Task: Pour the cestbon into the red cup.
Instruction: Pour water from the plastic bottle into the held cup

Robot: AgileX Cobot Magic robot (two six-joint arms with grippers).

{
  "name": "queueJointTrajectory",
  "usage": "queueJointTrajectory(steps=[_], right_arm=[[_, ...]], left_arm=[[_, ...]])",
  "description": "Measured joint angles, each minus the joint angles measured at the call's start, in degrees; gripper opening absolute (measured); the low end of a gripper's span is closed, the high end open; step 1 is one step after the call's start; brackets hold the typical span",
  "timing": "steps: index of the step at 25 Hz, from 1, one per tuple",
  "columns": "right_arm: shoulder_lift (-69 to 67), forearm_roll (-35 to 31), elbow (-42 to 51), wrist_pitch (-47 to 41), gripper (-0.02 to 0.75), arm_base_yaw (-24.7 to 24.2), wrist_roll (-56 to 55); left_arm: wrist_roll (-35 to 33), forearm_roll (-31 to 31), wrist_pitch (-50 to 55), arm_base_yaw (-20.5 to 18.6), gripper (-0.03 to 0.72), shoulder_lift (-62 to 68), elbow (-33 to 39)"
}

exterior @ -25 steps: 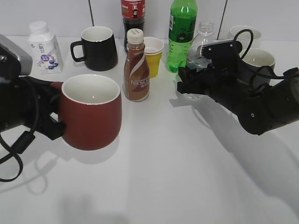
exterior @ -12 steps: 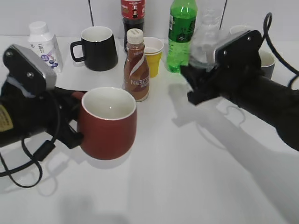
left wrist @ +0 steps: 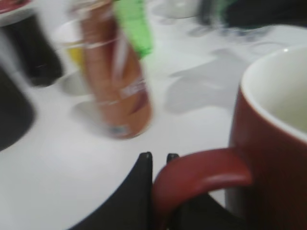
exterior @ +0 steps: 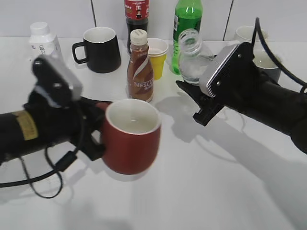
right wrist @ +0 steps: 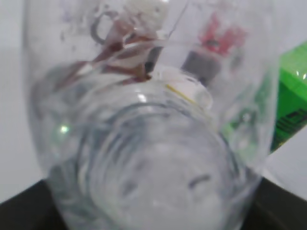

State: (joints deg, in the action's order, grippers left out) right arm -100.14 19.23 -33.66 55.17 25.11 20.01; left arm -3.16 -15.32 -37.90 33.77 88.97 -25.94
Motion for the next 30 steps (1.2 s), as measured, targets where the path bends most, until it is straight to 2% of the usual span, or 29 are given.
queueJointTrajectory(steps=[3,10,21,30], right_arm=[[0.00,0.00,-1.03,-0.38,0.459,0.00,4.39],[0.00,-0.11,-1.75,-1.35,0.459,0.00,16.64],[0.00,-3.49,-1.75,-1.39,0.459,0.00,34.89],[0.00,-3.86,-1.75,-1.40,0.459,0.00,41.92]], left_arm=[[0.00,-0.07,2.47,1.27,0.048,1.81,-3.16],[0.00,0.18,2.83,1.27,0.048,6.38,-7.99],[0.02,-0.04,1.94,1.27,0.048,7.87,-8.22],[0.02,-0.11,1.22,1.27,0.048,7.87,-8.22]])
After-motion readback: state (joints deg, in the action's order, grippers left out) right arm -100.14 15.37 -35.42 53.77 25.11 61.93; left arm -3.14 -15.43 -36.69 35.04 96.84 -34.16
